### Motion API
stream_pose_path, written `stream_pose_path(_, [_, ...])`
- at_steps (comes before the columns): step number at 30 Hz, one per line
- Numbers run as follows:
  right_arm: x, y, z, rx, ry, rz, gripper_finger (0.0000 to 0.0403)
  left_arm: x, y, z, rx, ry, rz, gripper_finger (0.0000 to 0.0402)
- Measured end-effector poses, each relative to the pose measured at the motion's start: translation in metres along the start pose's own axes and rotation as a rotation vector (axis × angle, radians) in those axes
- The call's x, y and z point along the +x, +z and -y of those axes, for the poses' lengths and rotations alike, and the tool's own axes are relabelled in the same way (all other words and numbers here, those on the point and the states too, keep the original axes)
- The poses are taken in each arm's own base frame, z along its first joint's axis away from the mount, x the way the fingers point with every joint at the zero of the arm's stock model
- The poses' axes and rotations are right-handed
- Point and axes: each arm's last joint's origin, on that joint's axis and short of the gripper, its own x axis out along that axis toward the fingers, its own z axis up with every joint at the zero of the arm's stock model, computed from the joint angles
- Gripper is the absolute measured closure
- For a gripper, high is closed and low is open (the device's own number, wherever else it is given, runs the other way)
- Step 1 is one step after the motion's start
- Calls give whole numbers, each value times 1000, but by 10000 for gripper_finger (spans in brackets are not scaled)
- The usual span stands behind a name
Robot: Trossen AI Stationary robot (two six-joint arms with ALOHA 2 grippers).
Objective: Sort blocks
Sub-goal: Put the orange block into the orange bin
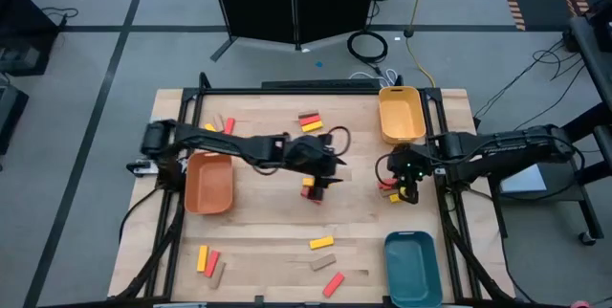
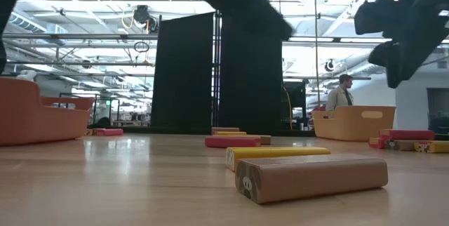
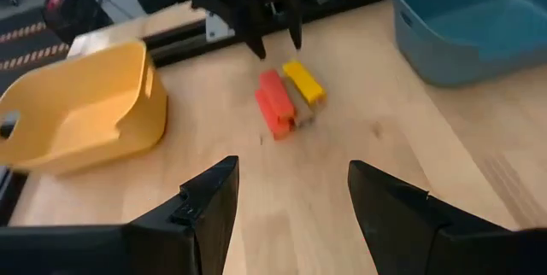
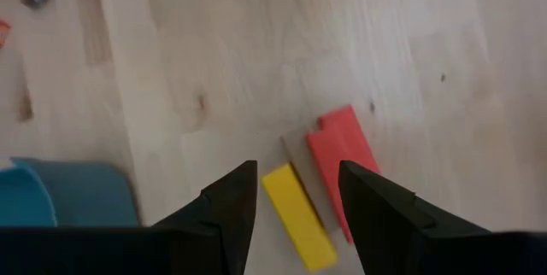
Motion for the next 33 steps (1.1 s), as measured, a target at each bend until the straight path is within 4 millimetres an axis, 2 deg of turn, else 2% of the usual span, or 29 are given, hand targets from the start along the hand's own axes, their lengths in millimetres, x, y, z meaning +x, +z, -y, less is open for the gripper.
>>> stream_pose_path(4, [0, -9, 3, 65, -49, -83, 243, 38, -1, -1, -1, 18, 62, 183])
stream_pose_path(9, [-2, -19, 9, 148, -176, -161, 243, 85, -11, -1, -117, 36, 139, 183])
stream_pose_path(14, [-4, -24, 11, 183, -214, -202, 243, 122, -16, 1, -277, 43, 205, 183])
stream_pose_path(19, [-4, -24, 11, 183, -213, -205, 243, 154, -27, 4, -364, 108, 206, 183])
stream_pose_path(24, [-5, -24, 12, 201, -225, -194, 243, 175, -40, 13, -392, 147, 179, 183])
stream_pose_path(30, [-13, -28, 14, 193, -256, -110, 243, 181, -43, 14, -393, 162, 198, 183])
stream_pose_path(33, [-19, -30, 15, 192, -253, -62, 243, 189, -53, 16, -395, 166, 215, 183])
